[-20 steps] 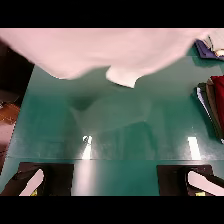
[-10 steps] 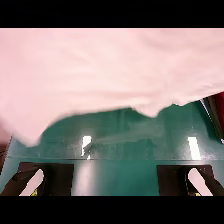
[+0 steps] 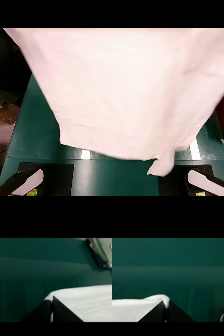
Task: Fold the shirts.
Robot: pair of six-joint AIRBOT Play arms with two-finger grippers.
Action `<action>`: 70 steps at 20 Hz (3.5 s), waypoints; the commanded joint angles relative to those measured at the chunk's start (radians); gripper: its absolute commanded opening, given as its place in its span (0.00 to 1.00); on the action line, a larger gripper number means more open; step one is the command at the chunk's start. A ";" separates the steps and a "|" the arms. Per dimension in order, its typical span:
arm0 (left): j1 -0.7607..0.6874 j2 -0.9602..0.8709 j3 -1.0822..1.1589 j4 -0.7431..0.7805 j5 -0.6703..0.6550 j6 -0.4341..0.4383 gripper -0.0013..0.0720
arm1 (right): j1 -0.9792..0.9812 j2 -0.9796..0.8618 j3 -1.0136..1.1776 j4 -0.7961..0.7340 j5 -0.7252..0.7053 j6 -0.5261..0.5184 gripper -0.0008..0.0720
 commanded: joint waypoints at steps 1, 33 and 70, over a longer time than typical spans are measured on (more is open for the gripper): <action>-0.040 -0.195 -0.115 0.034 -0.055 -0.004 0.05 | 0.109 -0.248 0.001 -0.098 0.194 0.060 0.03; -0.112 -0.570 -0.227 0.147 0.136 0.225 0.05 | 0.104 -0.227 -0.730 -0.219 -0.277 0.032 0.04; 0.050 -0.157 -0.929 -0.013 0.087 0.319 0.05 | -0.181 0.248 -1.065 -0.048 0.080 -0.058 0.35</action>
